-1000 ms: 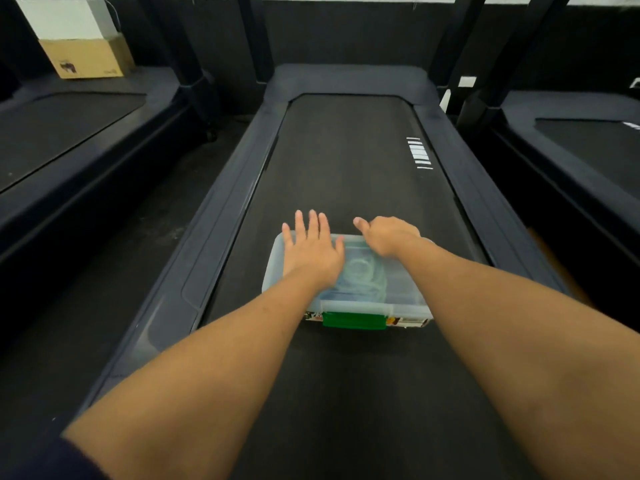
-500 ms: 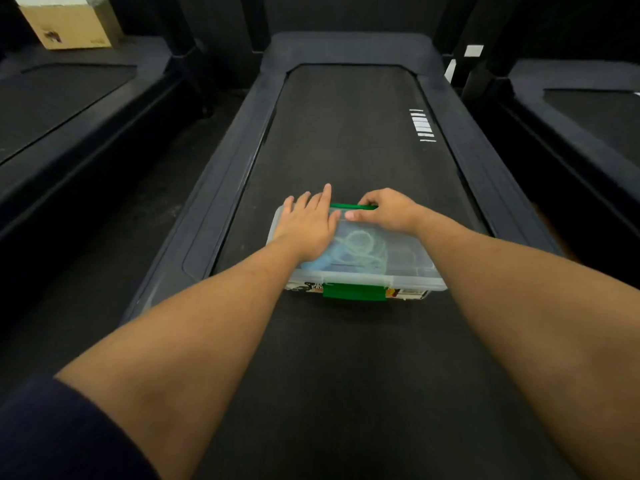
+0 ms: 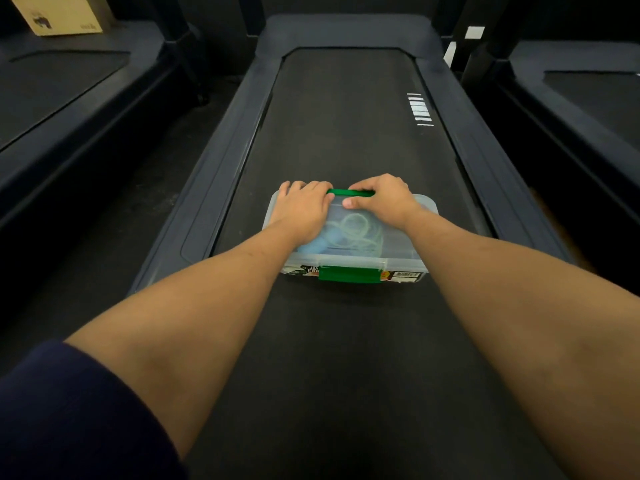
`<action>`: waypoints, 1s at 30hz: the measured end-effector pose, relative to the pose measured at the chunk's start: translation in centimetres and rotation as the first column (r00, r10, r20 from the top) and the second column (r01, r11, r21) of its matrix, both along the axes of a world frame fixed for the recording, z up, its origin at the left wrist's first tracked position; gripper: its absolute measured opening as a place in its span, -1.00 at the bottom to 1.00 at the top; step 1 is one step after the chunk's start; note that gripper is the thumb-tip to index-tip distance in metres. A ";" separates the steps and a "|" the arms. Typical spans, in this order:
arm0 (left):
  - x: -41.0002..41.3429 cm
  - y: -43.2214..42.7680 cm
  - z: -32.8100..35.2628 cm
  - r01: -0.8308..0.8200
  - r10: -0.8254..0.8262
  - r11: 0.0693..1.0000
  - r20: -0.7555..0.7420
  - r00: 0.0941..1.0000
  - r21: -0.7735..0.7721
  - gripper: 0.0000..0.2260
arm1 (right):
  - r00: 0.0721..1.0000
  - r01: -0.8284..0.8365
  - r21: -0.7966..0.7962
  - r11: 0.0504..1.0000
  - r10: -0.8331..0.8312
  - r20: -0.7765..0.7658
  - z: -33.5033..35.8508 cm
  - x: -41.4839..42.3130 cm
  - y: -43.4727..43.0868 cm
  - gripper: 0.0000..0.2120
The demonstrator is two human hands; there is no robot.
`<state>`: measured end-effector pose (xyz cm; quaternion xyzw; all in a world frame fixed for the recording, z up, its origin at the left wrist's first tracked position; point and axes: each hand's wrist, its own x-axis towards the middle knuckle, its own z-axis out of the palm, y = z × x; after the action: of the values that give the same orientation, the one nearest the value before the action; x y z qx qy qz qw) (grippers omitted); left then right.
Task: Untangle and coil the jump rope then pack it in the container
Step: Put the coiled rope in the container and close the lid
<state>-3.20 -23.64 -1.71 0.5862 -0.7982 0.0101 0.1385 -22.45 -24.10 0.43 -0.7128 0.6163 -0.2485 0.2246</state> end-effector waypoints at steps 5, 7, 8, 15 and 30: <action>-0.1 -0.2 -0.6 0.017 -0.017 1.000 0.005 1.000 -0.001 -0.63 | 0.993 -0.062 -0.231 0.971 0.037 -0.113 -1.6 1.0 0.8 -0.63; 0.0 -0.3 -0.8 0.030 -0.029 0.999 0.047 0.998 -0.012 -0.61 | 0.983 -0.127 -0.284 0.950 0.083 -0.162 -2.3 1.8 1.5 -0.63; 0.0 -0.3 -0.8 0.044 -0.042 0.999 0.074 0.996 -0.029 -0.56 | 0.974 -0.154 -0.253 0.955 0.104 -0.201 -2.4 2.1 2.1 -0.60; 0.4 0.6 0.1 0.132 -0.136 0.987 0.027 0.990 0.095 -0.56 | 0.842 -0.351 0.074 0.933 0.349 -0.412 -1.2 2.3 7.9 -0.09; 2.4 7.1 1.0 0.244 -0.223 0.936 -0.110 0.969 0.255 -0.54 | 0.663 -0.384 0.125 0.915 0.367 -0.652 -0.8 2.2 12.1 -0.05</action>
<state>-0.79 -16.59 -0.75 0.5006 -0.8500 -0.1369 0.0903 -20.24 -12.05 -0.38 -0.8677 0.4920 0.0654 0.0289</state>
